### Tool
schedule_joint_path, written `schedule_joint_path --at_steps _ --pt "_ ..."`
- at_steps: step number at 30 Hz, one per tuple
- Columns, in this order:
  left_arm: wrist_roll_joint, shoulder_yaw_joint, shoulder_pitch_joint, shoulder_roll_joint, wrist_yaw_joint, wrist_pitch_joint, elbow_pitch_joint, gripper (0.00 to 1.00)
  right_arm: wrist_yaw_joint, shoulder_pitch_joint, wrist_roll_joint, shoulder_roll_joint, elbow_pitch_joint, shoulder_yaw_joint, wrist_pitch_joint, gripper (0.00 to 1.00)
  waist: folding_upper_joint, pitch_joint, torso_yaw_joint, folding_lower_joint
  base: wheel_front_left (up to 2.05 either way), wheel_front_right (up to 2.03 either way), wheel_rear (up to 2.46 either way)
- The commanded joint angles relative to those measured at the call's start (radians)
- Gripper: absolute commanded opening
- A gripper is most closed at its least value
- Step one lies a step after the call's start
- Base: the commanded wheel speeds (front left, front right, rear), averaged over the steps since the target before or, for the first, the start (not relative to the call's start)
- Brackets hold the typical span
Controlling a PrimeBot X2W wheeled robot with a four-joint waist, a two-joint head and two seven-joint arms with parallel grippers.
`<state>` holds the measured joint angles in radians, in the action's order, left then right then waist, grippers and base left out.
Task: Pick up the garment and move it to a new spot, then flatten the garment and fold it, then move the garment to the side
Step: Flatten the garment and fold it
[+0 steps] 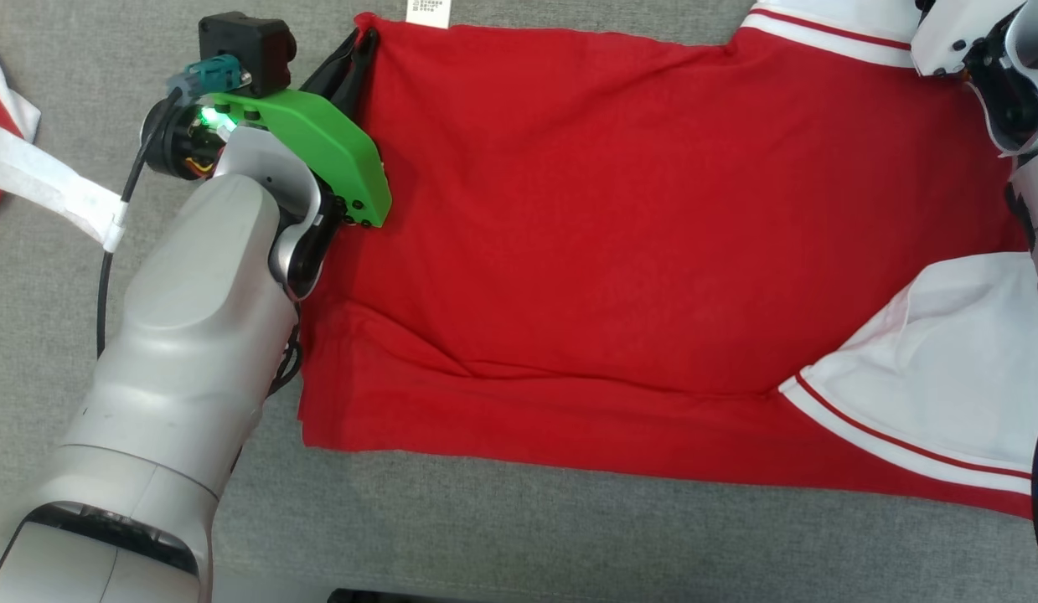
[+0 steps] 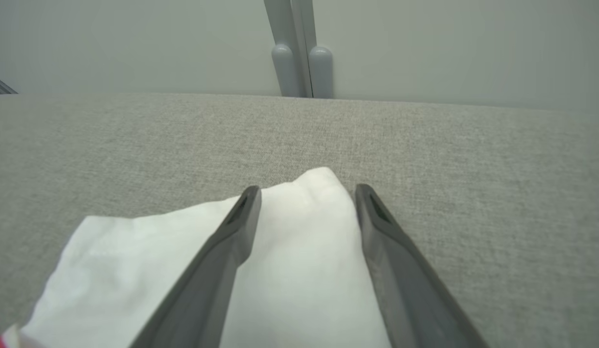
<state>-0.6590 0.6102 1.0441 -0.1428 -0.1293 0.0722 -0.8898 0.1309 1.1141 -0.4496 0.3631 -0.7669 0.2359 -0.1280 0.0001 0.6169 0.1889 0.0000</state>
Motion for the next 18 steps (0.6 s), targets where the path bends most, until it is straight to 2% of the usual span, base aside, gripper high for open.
schedule_joint_path --at_steps 1,7,8,9,18 --pt "-0.007 0.020 -0.023 0.007 -0.002 -0.012 -0.028 0.00 0.000 0.026 -0.009 0.010 -0.027 0.008 -0.019 1.00 -0.0001 0.013 0.015 0.0000 0.00 0.00 0.00" --pt "-0.036 0.049 -0.012 0.002 0.000 0.006 -0.039 0.00 0.000 0.093 -0.023 0.016 -0.125 0.039 -0.093 1.00 -0.0001 0.010 0.017 0.0000 0.00 0.00 0.00" --pt "-0.040 0.054 -0.011 -0.003 0.000 0.011 -0.039 0.00 0.000 0.097 -0.029 0.017 -0.133 0.047 -0.098 0.42 -0.0001 0.006 0.015 0.0000 0.00 0.00 0.00" --pt "-0.045 0.057 -0.011 -0.006 0.000 0.016 -0.039 0.00 0.000 0.098 -0.035 0.018 -0.138 0.054 -0.101 0.00 -0.0001 0.003 0.013 0.0000 0.00 0.00 0.00" --pt "-0.045 0.057 0.008 -0.062 0.000 0.090 -0.032 0.00 0.000 0.014 -0.116 0.040 -0.062 0.075 0.083 0.00 -0.0001 -0.072 -0.034 0.0000 0.00 0.00 0.00"
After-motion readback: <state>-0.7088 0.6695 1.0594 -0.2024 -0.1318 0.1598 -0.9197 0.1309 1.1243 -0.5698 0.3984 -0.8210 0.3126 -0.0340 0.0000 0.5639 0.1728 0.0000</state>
